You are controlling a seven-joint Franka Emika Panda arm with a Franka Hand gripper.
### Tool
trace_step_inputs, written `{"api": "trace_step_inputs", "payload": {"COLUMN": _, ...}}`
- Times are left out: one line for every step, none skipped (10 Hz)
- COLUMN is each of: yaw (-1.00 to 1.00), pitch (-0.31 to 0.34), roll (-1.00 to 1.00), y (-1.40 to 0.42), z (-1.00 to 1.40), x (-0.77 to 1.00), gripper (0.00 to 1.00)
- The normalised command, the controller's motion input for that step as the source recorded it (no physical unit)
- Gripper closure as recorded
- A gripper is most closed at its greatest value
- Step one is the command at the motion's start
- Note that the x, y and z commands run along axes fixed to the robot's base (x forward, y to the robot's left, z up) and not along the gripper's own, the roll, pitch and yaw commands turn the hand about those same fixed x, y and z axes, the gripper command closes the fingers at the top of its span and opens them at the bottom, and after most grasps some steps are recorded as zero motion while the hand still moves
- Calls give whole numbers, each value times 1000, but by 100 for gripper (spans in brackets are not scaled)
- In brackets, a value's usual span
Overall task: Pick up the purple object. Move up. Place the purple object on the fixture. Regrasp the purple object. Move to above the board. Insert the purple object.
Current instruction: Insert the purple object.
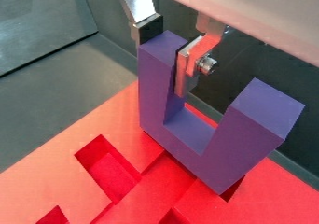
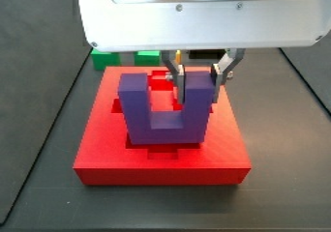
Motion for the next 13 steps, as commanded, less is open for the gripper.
{"api": "trace_step_inputs", "payload": {"yaw": 0, "pitch": -46, "roll": -91, "y": -14, "z": -146, "x": -46, "gripper": 100}}
{"api": "trace_step_inputs", "payload": {"yaw": 43, "pitch": -26, "roll": -61, "y": -94, "z": -126, "x": 0, "gripper": 100}}
{"api": "trace_step_inputs", "payload": {"yaw": 94, "pitch": -29, "roll": -53, "y": -100, "z": -137, "x": -37, "gripper": 100}}
{"api": "trace_step_inputs", "payload": {"yaw": 83, "pitch": -27, "roll": -43, "y": -71, "z": -143, "x": -34, "gripper": 100}}
{"api": "trace_step_inputs", "payload": {"yaw": 63, "pitch": -30, "roll": -29, "y": -26, "z": -143, "x": -86, "gripper": 100}}
{"api": "trace_step_inputs", "payload": {"yaw": 0, "pitch": -6, "roll": 0, "y": 0, "z": -183, "x": -80, "gripper": 100}}
{"api": "trace_step_inputs", "payload": {"yaw": 0, "pitch": 0, "roll": 27, "y": 0, "z": -240, "x": 0, "gripper": 100}}
{"api": "trace_step_inputs", "payload": {"yaw": 0, "pitch": 0, "roll": 16, "y": 0, "z": -291, "x": 0, "gripper": 100}}
{"api": "trace_step_inputs", "payload": {"yaw": 0, "pitch": -40, "roll": 0, "y": 0, "z": -491, "x": 40, "gripper": 100}}
{"api": "trace_step_inputs", "payload": {"yaw": 0, "pitch": -84, "roll": 0, "y": 0, "z": -669, "x": 100, "gripper": 100}}
{"api": "trace_step_inputs", "payload": {"yaw": 0, "pitch": -83, "roll": 0, "y": -6, "z": -780, "x": 146, "gripper": 100}}
{"api": "trace_step_inputs", "payload": {"yaw": 0, "pitch": -51, "roll": 33, "y": -43, "z": -780, "x": 137, "gripper": 100}}
{"api": "trace_step_inputs", "payload": {"yaw": 0, "pitch": -11, "roll": 61, "y": -23, "z": -631, "x": 77, "gripper": 100}}
